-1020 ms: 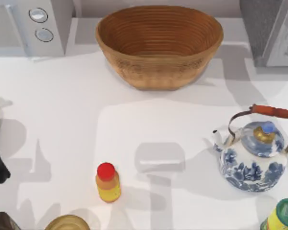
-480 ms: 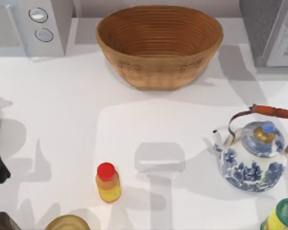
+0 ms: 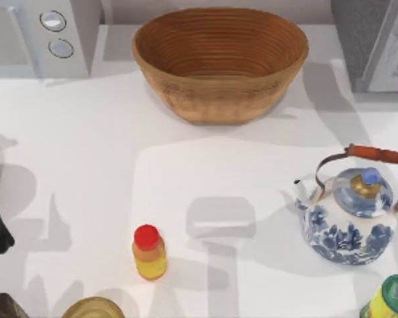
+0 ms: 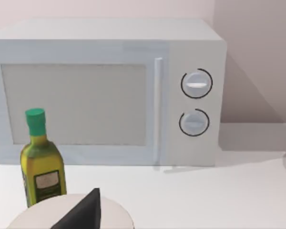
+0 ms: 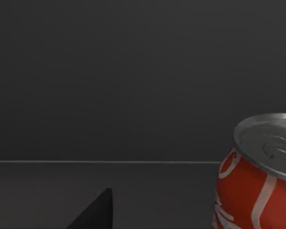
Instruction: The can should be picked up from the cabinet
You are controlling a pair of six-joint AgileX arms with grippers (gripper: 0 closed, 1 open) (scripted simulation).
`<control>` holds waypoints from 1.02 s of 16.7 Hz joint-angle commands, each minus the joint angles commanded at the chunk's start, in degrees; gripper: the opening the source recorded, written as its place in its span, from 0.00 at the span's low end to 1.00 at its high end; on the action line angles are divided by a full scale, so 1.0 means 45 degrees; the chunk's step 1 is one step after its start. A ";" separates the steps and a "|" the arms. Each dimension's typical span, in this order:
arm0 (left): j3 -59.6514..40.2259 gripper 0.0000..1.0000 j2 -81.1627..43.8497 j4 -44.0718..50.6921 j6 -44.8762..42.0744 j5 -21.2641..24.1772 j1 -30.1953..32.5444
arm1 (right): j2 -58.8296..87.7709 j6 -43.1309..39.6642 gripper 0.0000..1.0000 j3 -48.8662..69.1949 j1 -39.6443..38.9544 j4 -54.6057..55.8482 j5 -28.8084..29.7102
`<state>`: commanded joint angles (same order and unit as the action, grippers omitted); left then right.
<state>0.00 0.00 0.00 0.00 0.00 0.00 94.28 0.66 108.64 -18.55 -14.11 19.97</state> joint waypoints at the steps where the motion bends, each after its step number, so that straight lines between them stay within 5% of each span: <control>1: 0.0000 1.00 0.0000 0.0000 0.0000 0.0000 0.0000 | 0.0000 0.0000 0.70 0.0000 0.0000 0.0000 0.0000; 10: 0.0000 1.00 0.0000 0.0000 0.0000 0.0000 0.0000 | 0.0000 0.0000 0.02 0.0000 0.0000 0.0000 0.0000; 17: 0.0000 1.00 0.0000 0.0000 0.0000 0.0000 0.0000 | 0.0000 0.0000 0.00 0.0000 0.0000 0.0000 0.0000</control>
<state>0.00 0.00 0.00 0.00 0.00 0.00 94.28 0.66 108.64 -18.55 -14.11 19.97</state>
